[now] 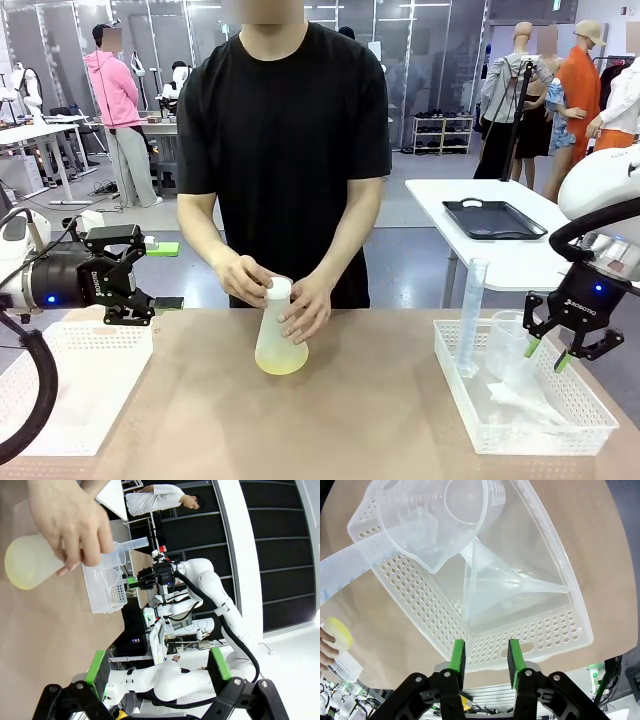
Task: Prepare the solutions needed for the experiment.
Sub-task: When the human places the Big flask in the center of the table, pick up the Big flask and place it in the left Organizing basket.
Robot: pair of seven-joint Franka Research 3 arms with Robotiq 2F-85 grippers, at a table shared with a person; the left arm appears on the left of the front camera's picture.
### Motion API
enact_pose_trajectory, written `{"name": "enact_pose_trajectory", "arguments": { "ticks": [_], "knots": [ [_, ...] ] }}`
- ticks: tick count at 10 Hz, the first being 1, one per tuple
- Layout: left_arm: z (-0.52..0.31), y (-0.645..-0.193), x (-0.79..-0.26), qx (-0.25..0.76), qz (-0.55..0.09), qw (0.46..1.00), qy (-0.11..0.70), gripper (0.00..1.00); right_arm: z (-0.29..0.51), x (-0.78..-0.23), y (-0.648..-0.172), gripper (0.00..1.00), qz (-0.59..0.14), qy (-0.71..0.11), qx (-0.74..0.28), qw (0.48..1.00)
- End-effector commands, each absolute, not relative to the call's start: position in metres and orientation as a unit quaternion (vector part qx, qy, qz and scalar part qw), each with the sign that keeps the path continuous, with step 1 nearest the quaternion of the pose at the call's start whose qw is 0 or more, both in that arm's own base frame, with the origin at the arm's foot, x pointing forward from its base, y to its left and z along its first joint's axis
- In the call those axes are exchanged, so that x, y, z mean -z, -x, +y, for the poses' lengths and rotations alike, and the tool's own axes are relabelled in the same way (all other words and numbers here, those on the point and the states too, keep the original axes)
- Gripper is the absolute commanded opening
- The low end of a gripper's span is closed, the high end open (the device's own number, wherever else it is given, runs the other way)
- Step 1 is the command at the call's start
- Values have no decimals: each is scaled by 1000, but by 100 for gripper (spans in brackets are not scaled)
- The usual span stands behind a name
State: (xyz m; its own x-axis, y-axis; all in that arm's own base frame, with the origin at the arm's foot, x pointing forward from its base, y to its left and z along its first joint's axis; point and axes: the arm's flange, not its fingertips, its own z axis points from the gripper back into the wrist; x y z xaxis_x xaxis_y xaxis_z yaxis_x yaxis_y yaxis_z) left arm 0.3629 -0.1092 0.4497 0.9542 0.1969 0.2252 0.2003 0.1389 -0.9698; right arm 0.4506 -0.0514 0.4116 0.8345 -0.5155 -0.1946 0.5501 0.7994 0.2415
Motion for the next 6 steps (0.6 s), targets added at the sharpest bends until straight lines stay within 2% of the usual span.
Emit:
{"name": "enact_pose_trajectory", "arguments": {
  "ticks": [1,6],
  "knots": [
    [-108,-363,-451,3,-154,740,655,100,-51,-411,-451,45,61,-146,282,946],
    [-108,-363,-451,3,-154,740,655,100,-51,-411,-451,45,61,-146,282,946]
  ]
}}
